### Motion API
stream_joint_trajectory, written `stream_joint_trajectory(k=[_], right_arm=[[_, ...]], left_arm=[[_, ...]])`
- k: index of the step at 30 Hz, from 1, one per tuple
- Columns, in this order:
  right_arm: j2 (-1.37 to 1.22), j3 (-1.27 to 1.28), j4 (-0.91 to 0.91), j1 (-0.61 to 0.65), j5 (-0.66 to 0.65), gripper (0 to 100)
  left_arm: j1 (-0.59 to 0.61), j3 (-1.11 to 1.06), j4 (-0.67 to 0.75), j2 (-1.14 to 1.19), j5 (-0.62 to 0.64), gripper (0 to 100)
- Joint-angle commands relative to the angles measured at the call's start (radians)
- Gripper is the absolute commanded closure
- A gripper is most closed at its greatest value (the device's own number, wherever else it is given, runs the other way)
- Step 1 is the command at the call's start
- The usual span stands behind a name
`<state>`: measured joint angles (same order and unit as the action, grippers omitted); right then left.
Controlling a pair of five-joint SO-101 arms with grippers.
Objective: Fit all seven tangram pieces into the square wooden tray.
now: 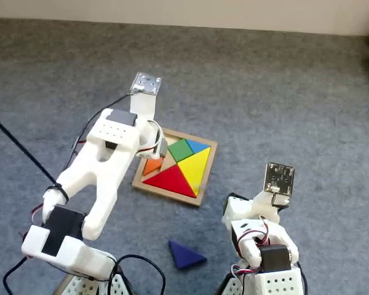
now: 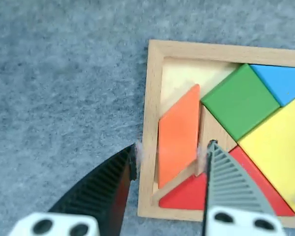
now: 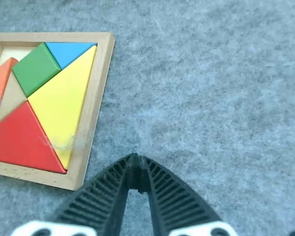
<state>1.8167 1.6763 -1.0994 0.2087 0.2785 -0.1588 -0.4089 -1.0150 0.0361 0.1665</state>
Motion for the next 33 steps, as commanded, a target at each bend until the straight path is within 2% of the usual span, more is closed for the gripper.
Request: stream_joint_trajectory(k=[1,7,13,23,29,33], right_arm=[[0.008,0.137,-0.01,-0.015,-0.011,99.4],[0.008,0.137,-0.01,-0.015,-0.011,99.4],[0.007,0.137,-0.01,-0.015,-0.011,99.4],[0.007,0.137,-0.01,-0.015,-0.011,99.4],[0.007,0.137,-0.01,-0.015,-0.011,99.4],[0.007,0.137,-0.01,-0.015,-0.011,99.4]], left_arm=[[0.013,-0.007,0.061,-0.048,0.009,78],[0.031,-0.059,0.117,-0.048,0.009,78],[0.085,-0.11,0.117,-0.047,0.009,78],[0.082,-0.217,0.109,-0.048,-0.046,78],[0.031,-0.202,0.012,-0.073,-0.046,78],[-0.002,-0.166,-0.089,-0.168,-0.044,78]])
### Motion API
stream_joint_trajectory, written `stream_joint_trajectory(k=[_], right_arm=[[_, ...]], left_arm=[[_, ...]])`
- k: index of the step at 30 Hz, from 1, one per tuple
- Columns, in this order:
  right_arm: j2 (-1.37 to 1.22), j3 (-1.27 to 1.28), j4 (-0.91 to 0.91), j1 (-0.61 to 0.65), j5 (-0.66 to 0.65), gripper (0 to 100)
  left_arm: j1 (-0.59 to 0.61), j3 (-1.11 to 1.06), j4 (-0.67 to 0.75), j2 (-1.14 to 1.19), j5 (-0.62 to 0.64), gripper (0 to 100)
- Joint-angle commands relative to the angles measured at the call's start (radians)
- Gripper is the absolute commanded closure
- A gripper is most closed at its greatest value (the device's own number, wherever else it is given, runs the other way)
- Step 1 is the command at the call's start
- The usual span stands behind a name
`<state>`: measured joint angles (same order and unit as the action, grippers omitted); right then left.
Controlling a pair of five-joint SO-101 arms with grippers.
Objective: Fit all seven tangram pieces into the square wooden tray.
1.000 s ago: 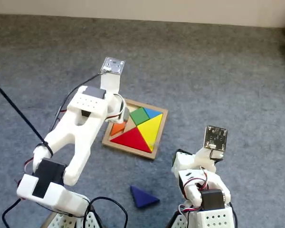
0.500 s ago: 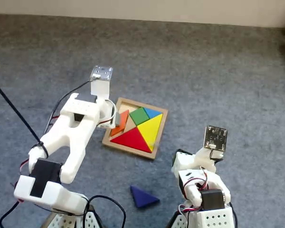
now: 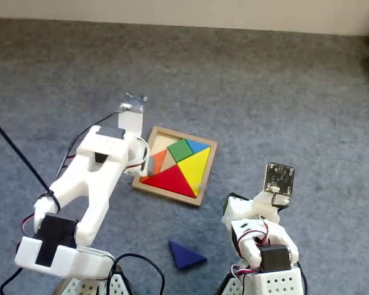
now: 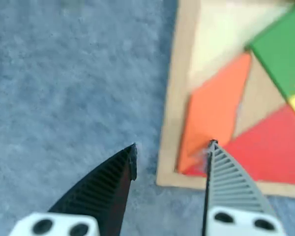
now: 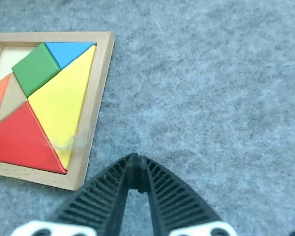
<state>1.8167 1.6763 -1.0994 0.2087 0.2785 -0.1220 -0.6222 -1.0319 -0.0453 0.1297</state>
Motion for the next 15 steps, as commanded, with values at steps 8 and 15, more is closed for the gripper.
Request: stream_joint_trajectory(k=[8,15], right_arm=[[0.007,0.137,-0.01,-0.015,-0.011,99.4],[0.008,0.137,-0.01,-0.028,-0.011,99.4]], left_arm=[[-0.116,0.051,-0.212,-0.394,-0.064,78],[-0.369,-0.022,-0.232,-0.418,-0.15,77]])
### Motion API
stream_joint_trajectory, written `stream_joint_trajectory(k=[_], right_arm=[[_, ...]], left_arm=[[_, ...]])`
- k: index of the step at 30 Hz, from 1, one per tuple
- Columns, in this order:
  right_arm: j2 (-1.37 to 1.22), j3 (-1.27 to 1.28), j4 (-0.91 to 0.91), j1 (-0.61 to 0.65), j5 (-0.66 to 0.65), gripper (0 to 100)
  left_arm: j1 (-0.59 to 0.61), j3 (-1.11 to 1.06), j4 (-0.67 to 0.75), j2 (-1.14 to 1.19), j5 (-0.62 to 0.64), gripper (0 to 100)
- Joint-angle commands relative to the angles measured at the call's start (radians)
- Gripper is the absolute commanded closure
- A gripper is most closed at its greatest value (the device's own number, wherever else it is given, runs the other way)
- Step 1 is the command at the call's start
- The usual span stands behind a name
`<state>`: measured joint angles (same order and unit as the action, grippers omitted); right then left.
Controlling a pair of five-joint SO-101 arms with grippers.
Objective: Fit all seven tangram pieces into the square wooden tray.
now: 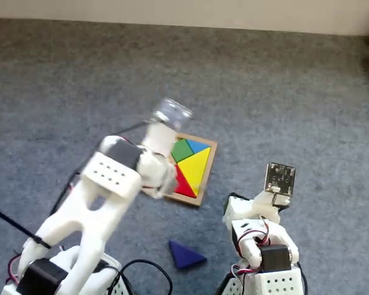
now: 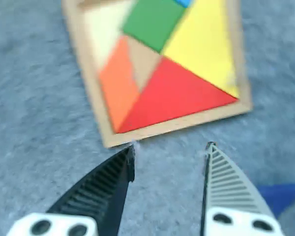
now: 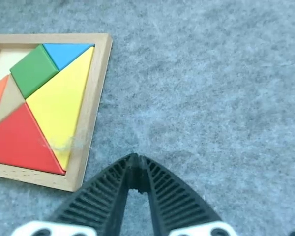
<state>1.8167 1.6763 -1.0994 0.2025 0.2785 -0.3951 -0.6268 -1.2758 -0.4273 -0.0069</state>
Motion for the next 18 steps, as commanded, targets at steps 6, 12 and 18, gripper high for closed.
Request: stream_joint_trajectory(k=[6,12,18], right_arm=[[0.013,0.137,-0.008,-0.061,-0.011,99.4],[0.013,0.137,-0.008,-0.061,-0.011,99.4],[0.013,0.137,-0.008,-0.061,-0.011,99.4]], left_arm=[[-0.216,-0.182,0.115,-0.036,-0.014,65],[-0.295,-0.285,0.155,-0.036,-0.015,65],[-0.444,-0.302,0.153,-0.036,-0.014,65]])
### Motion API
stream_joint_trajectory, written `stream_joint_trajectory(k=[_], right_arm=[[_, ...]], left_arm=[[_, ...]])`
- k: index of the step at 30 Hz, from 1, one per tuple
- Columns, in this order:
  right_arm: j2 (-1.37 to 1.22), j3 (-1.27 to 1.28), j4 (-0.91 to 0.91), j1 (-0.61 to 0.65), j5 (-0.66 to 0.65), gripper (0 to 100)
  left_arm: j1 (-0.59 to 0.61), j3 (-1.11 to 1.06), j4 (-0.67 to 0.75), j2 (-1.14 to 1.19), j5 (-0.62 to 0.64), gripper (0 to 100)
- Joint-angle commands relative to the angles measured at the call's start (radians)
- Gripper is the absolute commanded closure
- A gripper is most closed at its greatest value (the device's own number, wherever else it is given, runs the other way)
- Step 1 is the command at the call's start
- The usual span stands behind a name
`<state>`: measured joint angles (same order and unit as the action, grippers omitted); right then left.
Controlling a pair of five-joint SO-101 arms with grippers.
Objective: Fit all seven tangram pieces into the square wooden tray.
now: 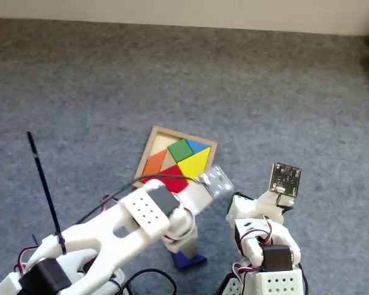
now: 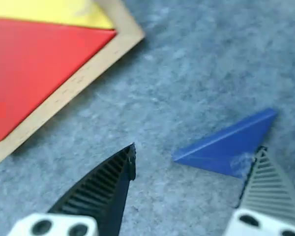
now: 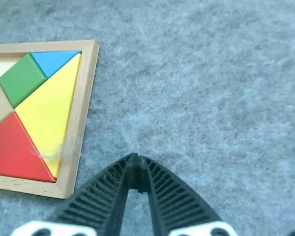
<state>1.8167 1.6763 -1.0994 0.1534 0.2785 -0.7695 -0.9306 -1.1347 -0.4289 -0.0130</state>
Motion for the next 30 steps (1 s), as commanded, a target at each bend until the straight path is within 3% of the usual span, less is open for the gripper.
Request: stream_joint_trajectory(k=[1,9,17,30], right_arm=[[0.013,0.137,-0.008,-0.012,-0.011,99.4],[0.013,0.137,-0.008,-0.012,-0.011,99.4],[0.013,0.137,-0.008,-0.012,-0.011,99.4],[0.013,0.137,-0.008,-0.01,-0.011,99.4]], left_arm=[[-0.084,0.001,0.014,-0.035,-0.008,65],[-0.091,-0.122,0.083,-0.033,-0.005,65],[0.071,-0.139,0.094,-0.033,-0.025,65],[0.007,-0.107,0.123,-0.033,-0.044,69]])
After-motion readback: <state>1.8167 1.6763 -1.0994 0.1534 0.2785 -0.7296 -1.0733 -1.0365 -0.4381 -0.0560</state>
